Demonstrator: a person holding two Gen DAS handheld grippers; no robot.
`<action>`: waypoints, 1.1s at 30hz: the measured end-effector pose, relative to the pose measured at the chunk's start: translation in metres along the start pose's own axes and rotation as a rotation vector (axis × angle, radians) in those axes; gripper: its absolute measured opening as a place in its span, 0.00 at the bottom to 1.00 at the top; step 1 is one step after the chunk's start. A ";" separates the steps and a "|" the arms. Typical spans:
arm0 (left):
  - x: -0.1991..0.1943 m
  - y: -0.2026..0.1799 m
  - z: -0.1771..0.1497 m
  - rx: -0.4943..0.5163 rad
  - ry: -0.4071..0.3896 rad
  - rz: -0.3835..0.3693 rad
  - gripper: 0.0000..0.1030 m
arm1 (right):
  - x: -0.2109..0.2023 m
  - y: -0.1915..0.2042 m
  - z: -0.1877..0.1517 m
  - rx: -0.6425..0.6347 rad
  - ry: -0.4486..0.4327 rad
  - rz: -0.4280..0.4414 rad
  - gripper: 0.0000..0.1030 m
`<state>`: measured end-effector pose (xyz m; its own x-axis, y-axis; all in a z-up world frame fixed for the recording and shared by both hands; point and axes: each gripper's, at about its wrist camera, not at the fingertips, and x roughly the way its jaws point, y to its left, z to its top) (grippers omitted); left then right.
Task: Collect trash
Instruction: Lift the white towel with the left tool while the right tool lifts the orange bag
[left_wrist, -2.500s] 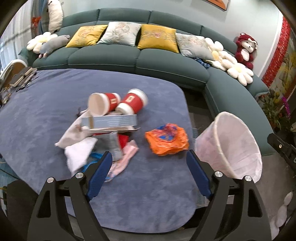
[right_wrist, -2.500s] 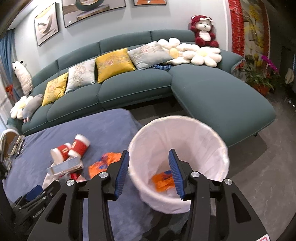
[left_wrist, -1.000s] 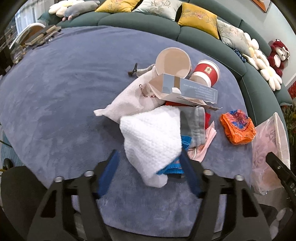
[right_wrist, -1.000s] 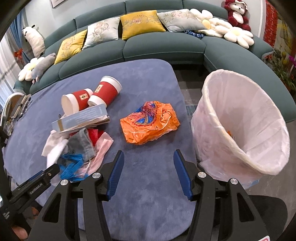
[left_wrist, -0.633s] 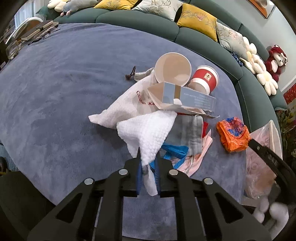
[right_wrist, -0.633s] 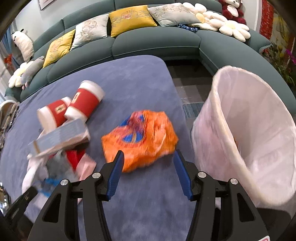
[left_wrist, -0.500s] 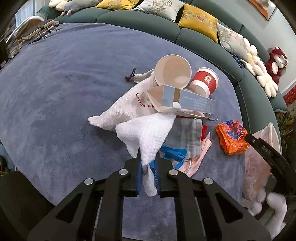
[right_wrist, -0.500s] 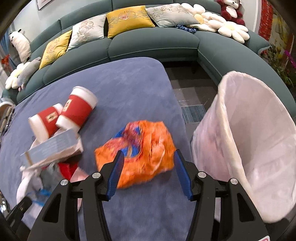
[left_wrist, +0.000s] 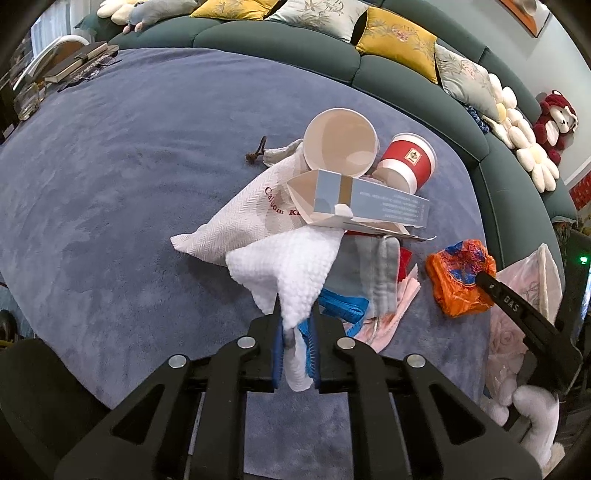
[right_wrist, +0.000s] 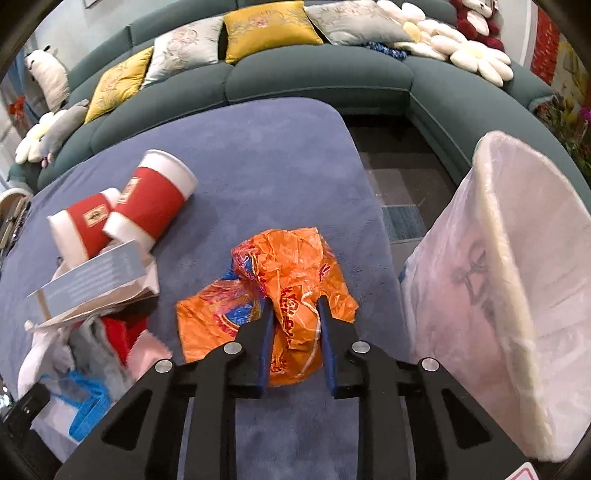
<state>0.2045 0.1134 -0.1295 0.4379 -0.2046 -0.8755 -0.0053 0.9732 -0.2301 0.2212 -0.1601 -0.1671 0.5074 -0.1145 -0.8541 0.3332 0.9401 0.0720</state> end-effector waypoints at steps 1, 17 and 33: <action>-0.002 -0.001 0.000 0.000 -0.003 -0.002 0.11 | -0.006 0.000 -0.001 0.001 -0.007 0.008 0.20; -0.069 -0.042 -0.012 0.074 -0.129 -0.054 0.10 | -0.110 -0.013 -0.038 0.041 -0.107 0.117 0.20; -0.090 -0.062 -0.036 0.112 -0.106 -0.122 0.11 | -0.152 -0.041 -0.070 0.072 -0.150 0.146 0.20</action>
<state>0.1328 0.0674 -0.0514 0.5216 -0.3154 -0.7928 0.1512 0.9486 -0.2779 0.0748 -0.1593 -0.0764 0.6654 -0.0300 -0.7459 0.3005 0.9254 0.2308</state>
